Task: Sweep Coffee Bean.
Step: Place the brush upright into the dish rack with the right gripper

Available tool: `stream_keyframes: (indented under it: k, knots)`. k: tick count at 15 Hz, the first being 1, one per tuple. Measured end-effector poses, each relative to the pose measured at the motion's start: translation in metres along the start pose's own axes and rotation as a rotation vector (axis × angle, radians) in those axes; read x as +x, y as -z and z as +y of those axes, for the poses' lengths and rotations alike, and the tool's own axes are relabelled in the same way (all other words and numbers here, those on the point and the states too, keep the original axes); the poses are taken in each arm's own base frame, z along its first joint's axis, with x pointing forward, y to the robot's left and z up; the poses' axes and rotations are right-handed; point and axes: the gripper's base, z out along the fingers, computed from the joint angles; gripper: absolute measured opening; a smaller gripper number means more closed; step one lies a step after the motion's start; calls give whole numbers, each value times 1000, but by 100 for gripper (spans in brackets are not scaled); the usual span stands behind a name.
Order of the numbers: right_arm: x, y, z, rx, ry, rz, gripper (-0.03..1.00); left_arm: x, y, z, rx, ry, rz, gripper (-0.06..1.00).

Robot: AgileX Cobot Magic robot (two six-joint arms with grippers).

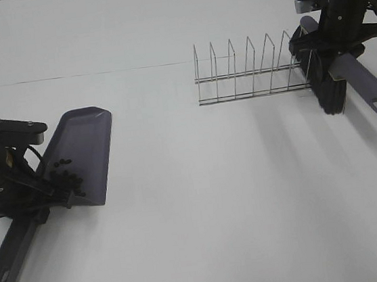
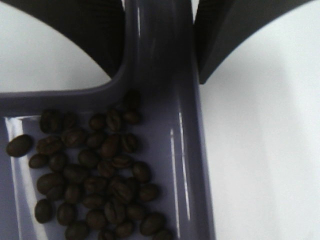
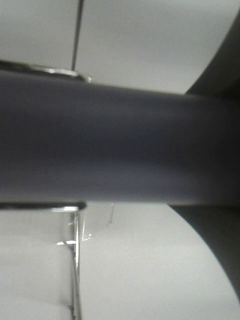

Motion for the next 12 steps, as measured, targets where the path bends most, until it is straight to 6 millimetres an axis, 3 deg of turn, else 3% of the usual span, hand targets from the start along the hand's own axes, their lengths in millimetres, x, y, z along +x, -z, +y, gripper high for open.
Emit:
stream_keyframes:
  k: [9,12]
  knots:
    - [-3,-4,-2,-90,-32,-6,29,0,0,0,-1,0,3,33]
    - [-3,-4,0,-110,-67,-5,53,0,0,0,-1,0,4,33]
